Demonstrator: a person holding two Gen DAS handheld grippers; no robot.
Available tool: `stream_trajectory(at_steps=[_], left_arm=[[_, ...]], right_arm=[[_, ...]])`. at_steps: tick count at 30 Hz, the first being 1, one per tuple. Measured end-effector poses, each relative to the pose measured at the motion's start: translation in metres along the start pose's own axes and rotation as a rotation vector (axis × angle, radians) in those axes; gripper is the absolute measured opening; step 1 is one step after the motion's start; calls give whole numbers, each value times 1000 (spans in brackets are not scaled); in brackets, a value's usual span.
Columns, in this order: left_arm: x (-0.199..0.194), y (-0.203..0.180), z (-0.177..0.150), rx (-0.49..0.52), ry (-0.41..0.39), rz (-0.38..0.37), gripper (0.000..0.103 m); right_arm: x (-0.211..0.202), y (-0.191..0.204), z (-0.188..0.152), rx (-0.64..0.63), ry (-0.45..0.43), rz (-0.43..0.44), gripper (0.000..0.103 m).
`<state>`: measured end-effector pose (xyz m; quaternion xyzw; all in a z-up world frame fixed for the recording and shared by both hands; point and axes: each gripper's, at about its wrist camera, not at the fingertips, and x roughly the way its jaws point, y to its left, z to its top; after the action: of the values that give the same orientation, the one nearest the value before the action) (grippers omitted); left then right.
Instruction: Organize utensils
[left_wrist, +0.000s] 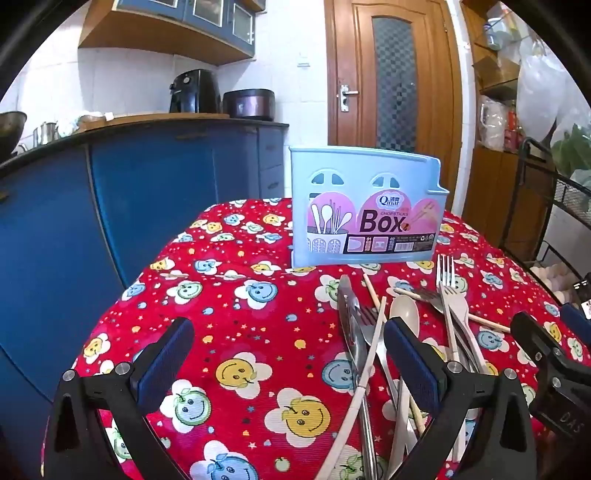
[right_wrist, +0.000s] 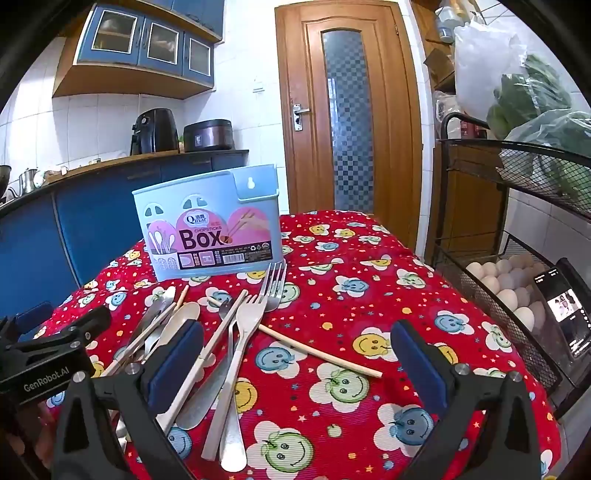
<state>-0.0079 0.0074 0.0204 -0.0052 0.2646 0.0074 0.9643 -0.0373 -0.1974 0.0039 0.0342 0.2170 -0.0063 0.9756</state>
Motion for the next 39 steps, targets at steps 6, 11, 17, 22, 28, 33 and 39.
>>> stream_trajectory(at_steps=[6,11,17,22,28,33,39], left_arm=[[-4,-4,-1,10,-13,12,102],[-5,-6,-3,6,-18,16,102],[-6,-7,-5,7,-23,20,102],[-5,-7,-6,8,-24,21,102],[-6,-8,-7,10,-27,23,102],[-6,-9,-8,9,-28,26,102],[-6,-9,-8,10,-28,27,102]], right_arm=[[0,0,0,0,-2,-1,103],[0,0,0,0,-2,-1,103],[0,0,0,0,-3,-1,103],[0,0,0,1,-3,-1,103],[0,0,0,2,-3,-1,103],[0,0,0,0,-4,-1,103],[0,0,0,2,-4,-1,103]])
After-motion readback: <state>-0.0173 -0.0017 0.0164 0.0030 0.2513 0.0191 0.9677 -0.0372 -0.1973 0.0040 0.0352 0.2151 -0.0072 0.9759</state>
